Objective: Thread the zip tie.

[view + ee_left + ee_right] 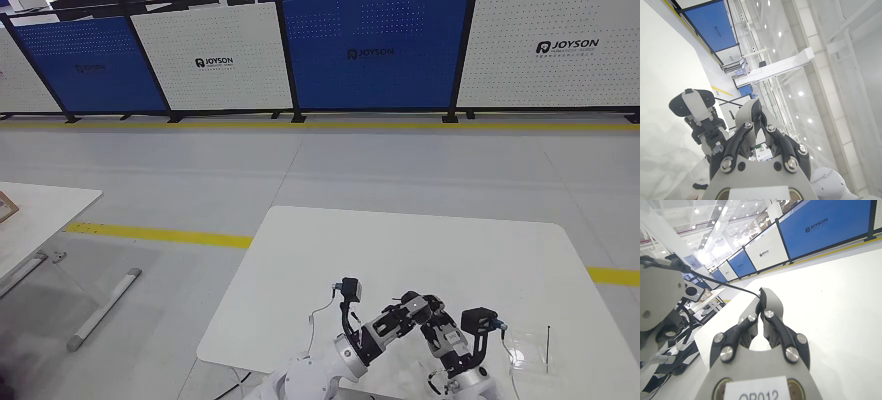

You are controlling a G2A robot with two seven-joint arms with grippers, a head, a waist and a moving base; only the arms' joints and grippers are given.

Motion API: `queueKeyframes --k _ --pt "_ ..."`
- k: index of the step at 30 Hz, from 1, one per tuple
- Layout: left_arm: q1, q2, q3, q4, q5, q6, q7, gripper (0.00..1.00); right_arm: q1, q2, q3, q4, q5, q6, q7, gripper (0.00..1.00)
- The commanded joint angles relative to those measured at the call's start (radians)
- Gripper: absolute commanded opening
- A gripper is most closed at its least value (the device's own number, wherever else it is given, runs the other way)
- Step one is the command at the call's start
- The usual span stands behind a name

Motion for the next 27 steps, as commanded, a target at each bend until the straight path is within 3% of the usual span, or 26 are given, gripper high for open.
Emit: queueKeyframes --k 1,13,27 --pt "-0.004 0.000 -0.001 0.003 -0.004 0.002 0.000 0.00 0.000 0.000 0.002 0.001 0.002 -0.002 0.001 0.42" --pt "-0.031 -0.005 -0.008 0.039 -0.077 0.015 0.008 0.00 -0.014 0.003 0.025 -0.001 0.038 -0.029 -0.007 0.45" --pt "-0.035 -0.006 -0.047 0.088 -0.092 0.013 0.069 0.00 -0.158 0.023 0.161 -0.107 0.123 -0.121 -0.098 0.45"
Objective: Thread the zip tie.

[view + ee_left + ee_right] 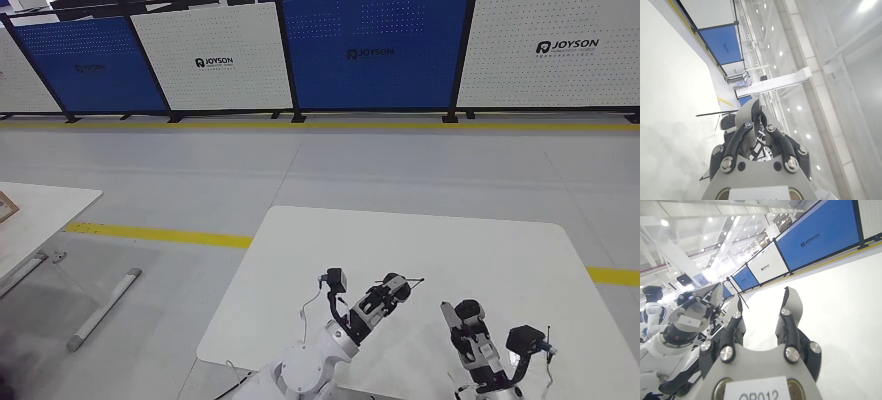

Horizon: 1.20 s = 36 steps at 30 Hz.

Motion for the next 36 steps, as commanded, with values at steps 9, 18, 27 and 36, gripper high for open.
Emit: queueKeyframes --k 9,18,27,36 --pt "0.001 -0.001 -0.005 0.035 -0.030 0.024 -0.013 0.00 -0.043 0.009 0.038 -0.027 0.112 -0.012 0.009 1.00" --pt "0.001 -0.001 -0.005 0.035 -0.030 0.024 -0.013 0.00 -0.043 0.009 0.038 -0.027 0.112 -0.012 0.009 1.00" --pt "0.002 -0.005 -0.026 0.043 0.040 0.019 0.127 0.00 -0.037 0.009 0.070 -0.029 0.172 -0.006 0.003 1.00" --pt "0.022 -0.001 -0.092 0.077 -0.006 -0.007 0.155 0.00 -0.069 0.012 0.162 -0.048 0.329 -0.012 -0.068 1.00"
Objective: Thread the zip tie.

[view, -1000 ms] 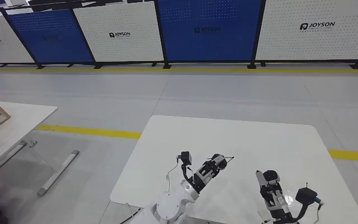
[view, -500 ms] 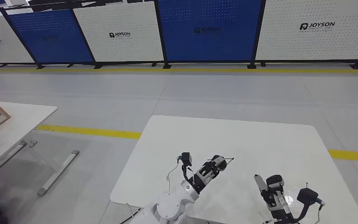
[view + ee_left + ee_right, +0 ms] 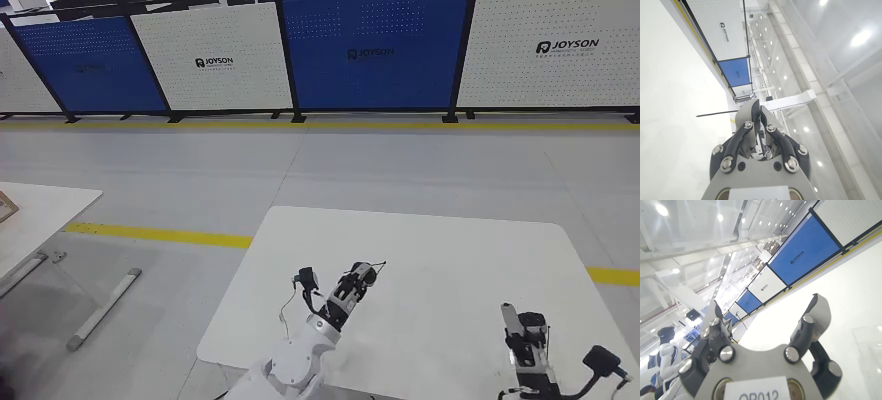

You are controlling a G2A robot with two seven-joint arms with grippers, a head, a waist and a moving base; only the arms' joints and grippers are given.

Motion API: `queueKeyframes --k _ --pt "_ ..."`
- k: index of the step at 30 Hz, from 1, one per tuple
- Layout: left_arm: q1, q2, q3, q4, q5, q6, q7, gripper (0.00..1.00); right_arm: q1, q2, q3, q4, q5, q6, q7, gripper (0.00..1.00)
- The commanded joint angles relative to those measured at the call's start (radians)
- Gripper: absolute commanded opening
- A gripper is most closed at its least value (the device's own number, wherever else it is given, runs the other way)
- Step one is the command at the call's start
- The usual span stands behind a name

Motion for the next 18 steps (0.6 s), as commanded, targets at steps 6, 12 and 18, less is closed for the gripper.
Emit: queueKeyframes --k 6,12,18 --pt "0.022 0.003 -0.045 0.008 -0.012 -0.008 0.034 0.00 -0.002 0.003 0.082 0.004 0.160 0.000 -0.007 1.00" --pt "0.034 0.004 -0.067 0.009 -0.054 -0.002 0.008 0.00 -0.005 0.003 0.134 0.007 0.243 0.000 -0.008 1.00" --pt "0.036 0.005 -0.072 0.010 -0.071 0.001 -0.013 0.00 -0.010 0.002 0.139 0.003 0.245 0.000 -0.009 1.00"
